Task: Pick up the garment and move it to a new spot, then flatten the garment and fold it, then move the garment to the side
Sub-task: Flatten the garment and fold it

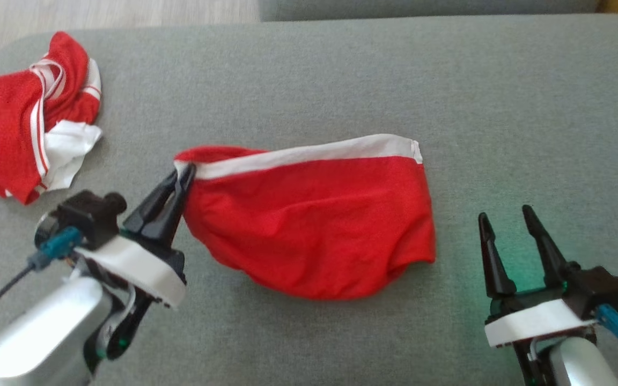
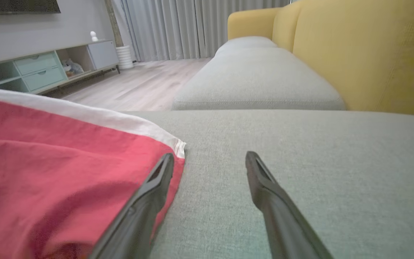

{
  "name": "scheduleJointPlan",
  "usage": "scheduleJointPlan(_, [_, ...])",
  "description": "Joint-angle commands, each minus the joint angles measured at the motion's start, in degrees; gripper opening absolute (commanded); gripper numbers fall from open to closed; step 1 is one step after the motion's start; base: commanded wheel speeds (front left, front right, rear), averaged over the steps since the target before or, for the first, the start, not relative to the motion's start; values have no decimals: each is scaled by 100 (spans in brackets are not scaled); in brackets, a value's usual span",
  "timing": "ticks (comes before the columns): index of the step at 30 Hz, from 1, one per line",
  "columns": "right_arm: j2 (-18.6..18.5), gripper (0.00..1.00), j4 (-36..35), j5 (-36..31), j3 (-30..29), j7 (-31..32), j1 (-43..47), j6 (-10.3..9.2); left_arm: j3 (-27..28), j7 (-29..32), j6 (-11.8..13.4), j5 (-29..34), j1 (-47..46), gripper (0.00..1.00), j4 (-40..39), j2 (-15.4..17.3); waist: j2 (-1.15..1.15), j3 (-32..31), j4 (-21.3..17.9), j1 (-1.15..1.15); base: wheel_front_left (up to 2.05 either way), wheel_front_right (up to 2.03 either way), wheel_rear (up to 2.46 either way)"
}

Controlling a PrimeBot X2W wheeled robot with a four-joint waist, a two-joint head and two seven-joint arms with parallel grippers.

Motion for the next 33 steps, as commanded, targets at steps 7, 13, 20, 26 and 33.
scheduleJointPlan(7, [-720,100,760,712,813,-21,-1022,-4,322,-116,-186,102,-505,0,167,210,0,253,83,0,0,0,0])
scheduleJointPlan(13, [-1008,100,2019,1410,1676,-21,-2338,-4,291,-132,-238,174,-640,0,327,148,0,422,158,0,0,0,0])
scheduleJointPlan(20, [-953,100,3559,2004,2887,60,-3584,-4,211,-109,-290,296,-855,0,426,-10,0,651,313,0,0,0,0])
scheduleJointPlan(26, [-871,0,4296,2311,3897,252,-4194,-4,178,-113,-330,345,-981,0,510,-91,0,794,390,0,0,0,0])
scheduleJointPlan(33, [-1067,0,4382,2886,4873,337,-4608,-4,173,-162,-339,368,-1018,0,632,-100,0,764,329,0,0,0,0])
